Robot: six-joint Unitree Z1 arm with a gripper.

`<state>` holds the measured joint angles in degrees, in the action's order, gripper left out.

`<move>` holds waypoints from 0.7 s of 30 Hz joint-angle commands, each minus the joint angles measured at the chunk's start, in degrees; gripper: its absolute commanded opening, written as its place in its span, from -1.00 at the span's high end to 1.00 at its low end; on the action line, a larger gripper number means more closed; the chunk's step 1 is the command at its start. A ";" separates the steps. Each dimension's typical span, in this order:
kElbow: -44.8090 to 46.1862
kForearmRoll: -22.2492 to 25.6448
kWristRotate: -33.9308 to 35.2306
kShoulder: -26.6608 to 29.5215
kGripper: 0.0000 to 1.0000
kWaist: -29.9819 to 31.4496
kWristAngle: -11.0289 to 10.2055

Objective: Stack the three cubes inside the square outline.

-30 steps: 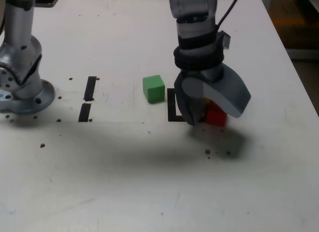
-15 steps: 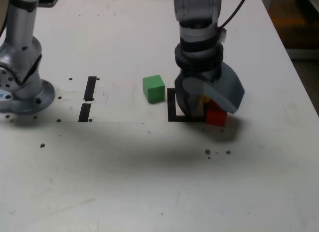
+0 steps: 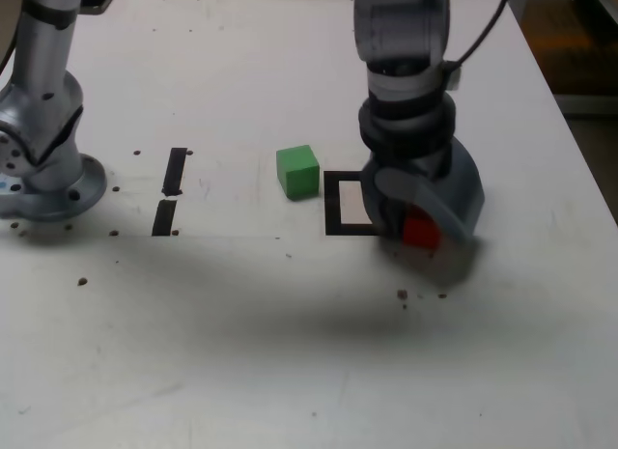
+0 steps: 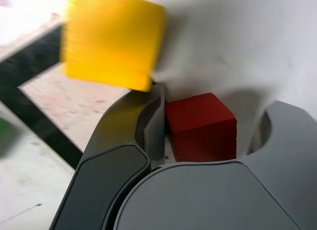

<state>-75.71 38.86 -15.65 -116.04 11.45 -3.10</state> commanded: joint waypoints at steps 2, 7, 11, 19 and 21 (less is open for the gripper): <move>-0.64 -0.33 0.36 -0.79 0.10 1.02 -0.07; -0.25 0.02 0.78 -0.73 0.53 1.56 -0.22; 0.64 0.95 1.22 -0.05 0.80 1.56 -0.50; 1.02 7.63 6.48 3.20 0.96 1.46 -5.08; 1.07 10.13 7.76 4.58 0.96 1.15 -5.75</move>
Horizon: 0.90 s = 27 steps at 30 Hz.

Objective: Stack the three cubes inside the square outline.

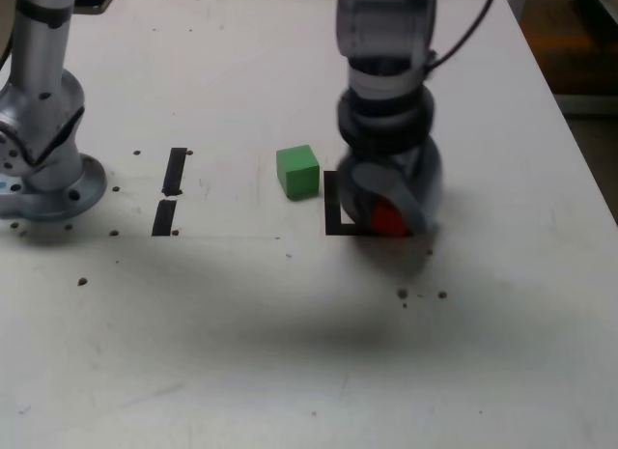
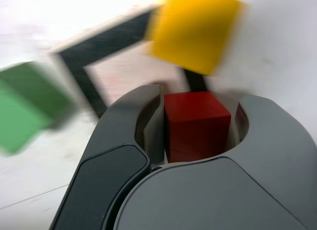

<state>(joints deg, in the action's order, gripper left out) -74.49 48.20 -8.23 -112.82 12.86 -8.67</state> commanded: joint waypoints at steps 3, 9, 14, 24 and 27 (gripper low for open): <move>0.16 3.32 1.51 2.98 0.96 -0.93 -0.05; 1.05 5.01 2.30 4.35 0.96 -2.80 2.18; 1.49 5.28 1.51 3.52 0.95 -4.75 5.04; -0.55 5.15 -1.39 -0.99 0.95 -8.17 8.20; -2.97 5.12 -2.24 -2.23 0.94 -8.85 7.71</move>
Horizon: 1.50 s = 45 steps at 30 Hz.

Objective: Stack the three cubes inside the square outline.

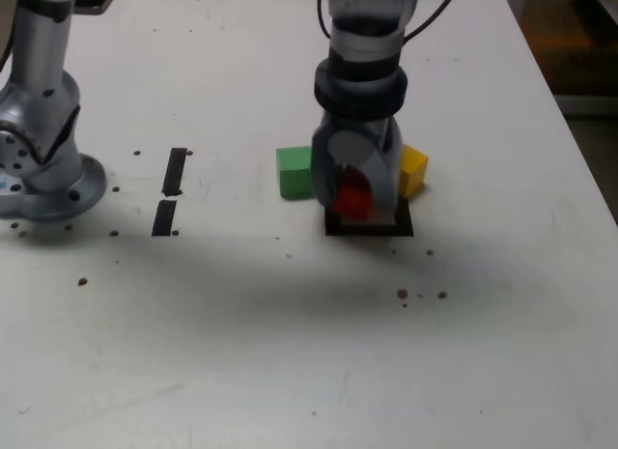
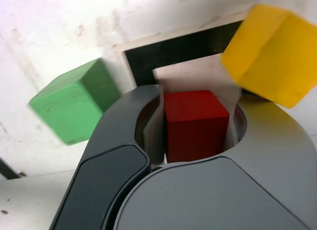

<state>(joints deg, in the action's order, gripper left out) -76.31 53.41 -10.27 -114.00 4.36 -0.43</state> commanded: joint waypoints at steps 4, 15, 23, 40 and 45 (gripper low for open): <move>-5.58 -0.27 -1.16 -1.86 0.91 -0.91 -3.28; -4.84 -0.70 -0.97 2.97 0.90 -1.37 -8.17; 4.37 -0.67 4.31 9.29 0.90 -0.53 -6.71; 8.22 -7.94 4.82 7.59 0.90 1.27 -0.20; 8.64 -9.19 4.82 6.63 0.86 1.27 0.62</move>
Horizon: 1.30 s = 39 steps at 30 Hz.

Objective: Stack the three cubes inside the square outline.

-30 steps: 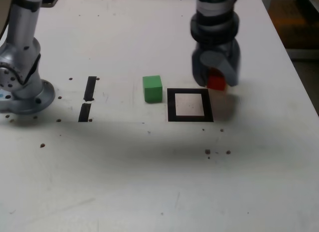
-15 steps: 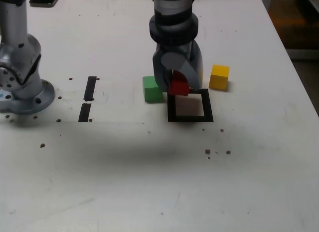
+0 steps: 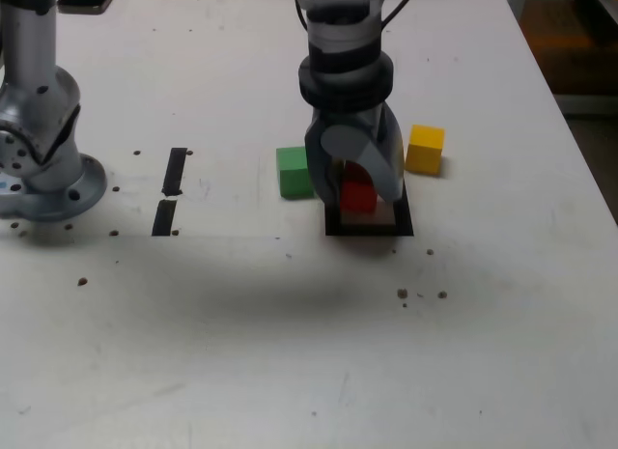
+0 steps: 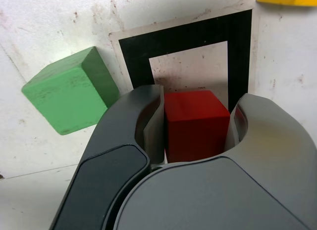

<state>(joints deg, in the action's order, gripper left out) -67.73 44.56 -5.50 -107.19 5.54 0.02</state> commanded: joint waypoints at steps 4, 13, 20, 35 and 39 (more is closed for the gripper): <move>0.08 -0.89 0.08 -0.72 0.75 0.08 0.23; 0.32 -1.18 0.27 -1.27 0.36 -0.18 0.15; 1.04 -0.26 0.32 -0.99 -0.23 -0.81 0.23; 0.76 -0.71 -1.13 0.03 -0.75 -0.83 -0.17; 0.59 -1.16 -1.70 0.13 -0.77 -0.85 -0.07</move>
<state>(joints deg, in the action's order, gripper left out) -66.98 43.70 -7.08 -107.61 4.80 -0.11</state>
